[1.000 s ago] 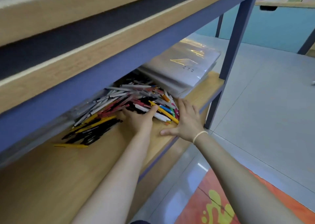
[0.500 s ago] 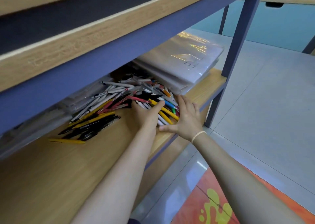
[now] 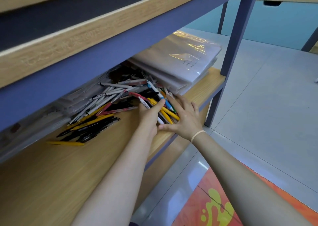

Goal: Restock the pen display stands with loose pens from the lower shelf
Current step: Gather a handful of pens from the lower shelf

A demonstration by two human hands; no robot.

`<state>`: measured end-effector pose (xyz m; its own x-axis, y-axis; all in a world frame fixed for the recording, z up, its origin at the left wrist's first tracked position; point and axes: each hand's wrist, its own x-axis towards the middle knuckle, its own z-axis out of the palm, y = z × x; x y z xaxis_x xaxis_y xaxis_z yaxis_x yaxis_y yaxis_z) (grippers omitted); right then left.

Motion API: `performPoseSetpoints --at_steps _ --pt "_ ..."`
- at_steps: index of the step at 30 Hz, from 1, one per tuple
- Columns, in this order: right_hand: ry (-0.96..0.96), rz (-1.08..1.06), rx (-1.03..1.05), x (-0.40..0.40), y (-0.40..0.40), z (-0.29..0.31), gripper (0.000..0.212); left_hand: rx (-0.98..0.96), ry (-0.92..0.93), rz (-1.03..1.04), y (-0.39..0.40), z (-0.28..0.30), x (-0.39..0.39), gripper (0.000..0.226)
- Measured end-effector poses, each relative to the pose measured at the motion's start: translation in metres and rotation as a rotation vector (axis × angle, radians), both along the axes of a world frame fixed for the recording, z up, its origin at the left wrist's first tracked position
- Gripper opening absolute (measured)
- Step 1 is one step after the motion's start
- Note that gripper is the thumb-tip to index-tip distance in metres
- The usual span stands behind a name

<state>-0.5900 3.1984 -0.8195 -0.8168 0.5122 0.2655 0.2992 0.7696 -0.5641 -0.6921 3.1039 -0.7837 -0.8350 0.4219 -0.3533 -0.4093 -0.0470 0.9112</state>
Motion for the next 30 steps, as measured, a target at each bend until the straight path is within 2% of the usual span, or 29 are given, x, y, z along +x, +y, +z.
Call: performPoseSetpoints --at_steps 7,12,18,21,24,26,27,30 --pt "-0.058 0.013 -0.006 0.000 0.000 0.001 0.126 -0.024 0.031 -0.005 0.001 0.003 0.004 0.071" --pt "0.006 0.095 -0.062 0.003 -0.011 0.005 0.129 0.065 -0.051 0.017 -0.001 0.001 0.002 0.045" --pt "0.070 0.163 -0.142 0.010 -0.021 0.013 0.118 0.146 -0.082 -0.048 -0.010 0.003 0.001 0.041" --pt "0.101 0.152 -0.383 0.012 -0.027 0.028 0.103 0.147 -0.090 -0.082 -0.013 0.006 0.004 0.035" --pt "0.193 0.122 -0.670 0.015 -0.024 0.044 0.064 0.168 -0.076 -0.070 -0.013 0.008 0.006 0.039" --pt "0.211 0.109 -0.707 0.018 -0.022 0.048 0.047 0.162 -0.082 -0.046 -0.013 0.007 0.008 0.043" --pt "0.201 0.107 -0.704 0.020 -0.022 0.049 0.044 0.156 -0.088 -0.035 -0.014 0.007 0.010 0.044" --pt "0.165 0.085 -0.676 0.021 -0.027 0.048 0.050 0.135 -0.098 -0.030 -0.020 0.008 0.013 0.042"
